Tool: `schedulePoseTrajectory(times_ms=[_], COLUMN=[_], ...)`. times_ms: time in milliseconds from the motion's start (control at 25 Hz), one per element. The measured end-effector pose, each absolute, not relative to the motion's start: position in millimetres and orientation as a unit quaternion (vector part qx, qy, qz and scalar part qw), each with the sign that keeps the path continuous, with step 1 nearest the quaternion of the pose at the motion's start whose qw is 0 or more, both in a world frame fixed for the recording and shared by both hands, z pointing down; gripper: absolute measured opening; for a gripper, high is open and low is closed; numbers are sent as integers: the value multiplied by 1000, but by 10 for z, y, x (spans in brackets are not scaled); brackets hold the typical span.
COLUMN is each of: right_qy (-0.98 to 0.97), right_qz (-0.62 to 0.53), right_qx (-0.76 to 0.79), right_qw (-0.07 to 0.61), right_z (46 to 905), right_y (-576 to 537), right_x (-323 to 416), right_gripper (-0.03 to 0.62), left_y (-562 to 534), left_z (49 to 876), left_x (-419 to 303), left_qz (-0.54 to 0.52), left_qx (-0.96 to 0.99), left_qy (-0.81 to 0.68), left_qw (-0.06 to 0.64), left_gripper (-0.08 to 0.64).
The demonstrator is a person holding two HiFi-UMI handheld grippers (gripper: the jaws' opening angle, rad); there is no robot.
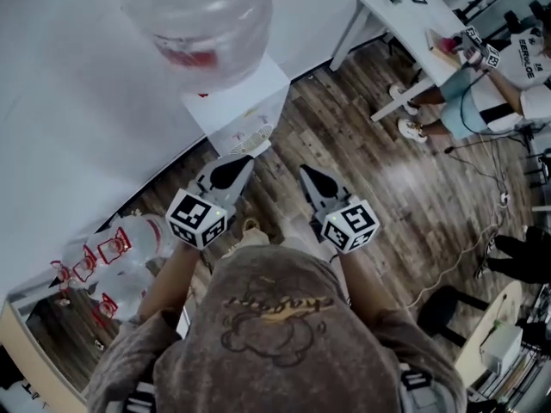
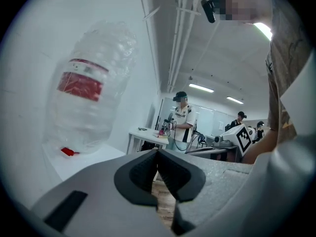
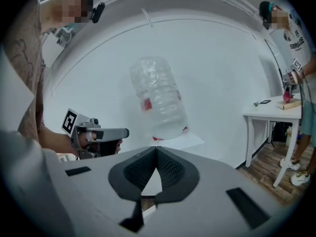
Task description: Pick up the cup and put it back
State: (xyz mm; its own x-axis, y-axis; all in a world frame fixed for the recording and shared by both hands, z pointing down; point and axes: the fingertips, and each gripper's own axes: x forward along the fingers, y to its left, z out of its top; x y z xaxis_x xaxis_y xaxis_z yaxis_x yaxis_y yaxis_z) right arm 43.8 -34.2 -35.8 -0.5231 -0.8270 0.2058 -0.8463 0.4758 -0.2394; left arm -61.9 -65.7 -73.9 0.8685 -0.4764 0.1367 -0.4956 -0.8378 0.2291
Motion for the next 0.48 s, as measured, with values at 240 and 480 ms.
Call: schedulePoseTrajectory(times_ms=[240,480], right_qy=[-860,-858], right_qz=[139,126], right_qx=[491,499], right_qw=[21,11], right_z=[-515,-657], right_y=[-332,-369], right_x=[337,441], right_gripper=[2,2], left_y=[-693,-715], left_z=[-918,-999], left_x=[-602,-560], left_qz=[28,25], left_qx=[963,961], left_qy=[-241,-252], left_qw=[117,110], left_gripper=[3,3])
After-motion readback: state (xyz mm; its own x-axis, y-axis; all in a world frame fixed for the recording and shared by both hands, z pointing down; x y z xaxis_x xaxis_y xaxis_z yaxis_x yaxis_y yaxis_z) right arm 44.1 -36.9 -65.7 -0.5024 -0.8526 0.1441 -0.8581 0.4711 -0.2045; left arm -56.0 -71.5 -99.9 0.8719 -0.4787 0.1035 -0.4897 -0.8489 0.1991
